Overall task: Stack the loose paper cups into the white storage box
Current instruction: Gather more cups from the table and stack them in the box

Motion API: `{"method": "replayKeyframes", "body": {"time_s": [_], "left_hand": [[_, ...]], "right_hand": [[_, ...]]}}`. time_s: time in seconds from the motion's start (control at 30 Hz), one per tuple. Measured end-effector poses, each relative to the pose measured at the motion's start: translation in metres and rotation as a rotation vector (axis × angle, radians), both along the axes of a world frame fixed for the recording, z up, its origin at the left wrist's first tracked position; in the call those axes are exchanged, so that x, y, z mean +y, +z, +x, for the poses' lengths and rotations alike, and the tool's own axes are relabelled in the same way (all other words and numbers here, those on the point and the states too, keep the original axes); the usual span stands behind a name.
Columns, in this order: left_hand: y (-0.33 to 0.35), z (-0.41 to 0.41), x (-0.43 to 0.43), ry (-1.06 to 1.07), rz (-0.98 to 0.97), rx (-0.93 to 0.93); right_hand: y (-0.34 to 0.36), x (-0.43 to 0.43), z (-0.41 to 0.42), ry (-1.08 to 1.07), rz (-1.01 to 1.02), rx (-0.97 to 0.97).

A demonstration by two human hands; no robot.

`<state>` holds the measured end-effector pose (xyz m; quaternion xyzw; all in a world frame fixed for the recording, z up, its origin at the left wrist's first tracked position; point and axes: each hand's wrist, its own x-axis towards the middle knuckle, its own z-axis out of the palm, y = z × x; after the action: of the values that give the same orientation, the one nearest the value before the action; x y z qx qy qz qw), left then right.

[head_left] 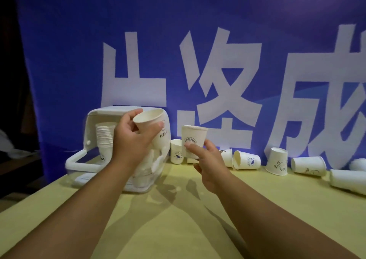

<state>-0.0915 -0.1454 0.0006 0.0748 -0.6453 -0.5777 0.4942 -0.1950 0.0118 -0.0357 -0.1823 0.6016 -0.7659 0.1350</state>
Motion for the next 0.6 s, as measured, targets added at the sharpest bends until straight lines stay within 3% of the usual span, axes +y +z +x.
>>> {"method": "replayKeyframes", "body": {"time_s": [0.33,0.6], "left_hand": [[-0.010,-0.004,-0.039,0.161,0.065,0.071],[-0.030,-0.009,-0.053,0.166,-0.085,-0.186]], "right_hand": [[0.032,-0.070,0.007,-0.167,-0.141,0.073],[0.030,-0.083,0.006,-0.124,-0.211,0.059]]}}
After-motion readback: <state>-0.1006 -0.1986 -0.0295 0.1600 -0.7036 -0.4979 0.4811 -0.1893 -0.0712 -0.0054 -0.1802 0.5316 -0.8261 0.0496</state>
